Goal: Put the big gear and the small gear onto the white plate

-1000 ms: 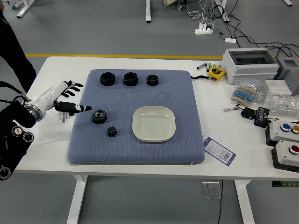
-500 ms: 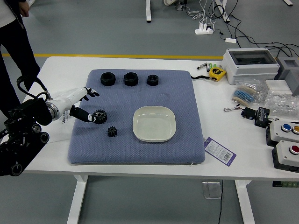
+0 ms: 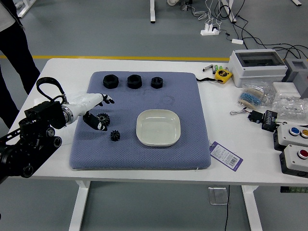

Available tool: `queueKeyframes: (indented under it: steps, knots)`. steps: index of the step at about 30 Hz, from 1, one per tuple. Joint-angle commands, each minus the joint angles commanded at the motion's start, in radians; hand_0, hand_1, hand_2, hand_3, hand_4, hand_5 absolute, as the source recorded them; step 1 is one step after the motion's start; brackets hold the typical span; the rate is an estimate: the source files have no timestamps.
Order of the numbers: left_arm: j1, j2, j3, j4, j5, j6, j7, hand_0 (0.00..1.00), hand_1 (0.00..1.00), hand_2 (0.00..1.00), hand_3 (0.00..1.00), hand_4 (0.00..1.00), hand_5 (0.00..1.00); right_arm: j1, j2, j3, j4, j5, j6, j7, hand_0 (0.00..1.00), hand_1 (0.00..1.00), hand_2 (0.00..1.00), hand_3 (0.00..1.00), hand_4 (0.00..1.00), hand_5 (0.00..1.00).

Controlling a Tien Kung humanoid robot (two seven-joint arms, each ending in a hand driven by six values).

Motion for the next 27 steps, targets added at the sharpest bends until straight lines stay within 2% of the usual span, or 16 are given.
queueKeyframes:
  steps: [4, 5, 13, 21, 27]
  knots:
    - [-0.015, -0.004, 0.01, 0.022, -0.001, 0.003, -0.008, 0.678, 0.708, 0.777, 0.793, 0.933, 0.065, 0.002, -0.001, 0.001, 0.0, -0.002, 0.0, -0.001, 0.74, 0.711, 0.785, 0.701, 0.906, 0.785]
    - [-0.02, -0.006, 0.011, 0.03, -0.002, 0.004, -0.01, 0.671, 0.684, 0.763, 0.745, 0.907, 0.058, 0.003, -0.001, 0.001, 0.0, -0.002, 0.0, -0.001, 0.74, 0.711, 0.785, 0.7, 0.906, 0.786]
    - [-0.046, -0.017, 0.034, 0.076, -0.015, 0.001, -0.019, 0.659, 0.666, 0.737, 0.705, 0.885, 0.044, 0.008, -0.003, 0.003, 0.001, -0.004, -0.001, -0.002, 0.739, 0.71, 0.785, 0.7, 0.904, 0.785]
    - [-0.057, -0.019, 0.055, 0.085, -0.026, -0.012, -0.014, 0.66, 0.655, 0.73, 0.697, 0.873, 0.037, 0.012, -0.004, 0.002, 0.001, -0.005, -0.001, -0.002, 0.739, 0.71, 0.786, 0.7, 0.903, 0.785]
    - [-0.052, -0.016, 0.055, 0.075, -0.044, -0.048, 0.005, 0.673, 0.664, 0.734, 0.702, 0.879, 0.032, 0.012, -0.004, 0.003, 0.001, -0.005, -0.001, -0.003, 0.739, 0.711, 0.785, 0.698, 0.901, 0.785]
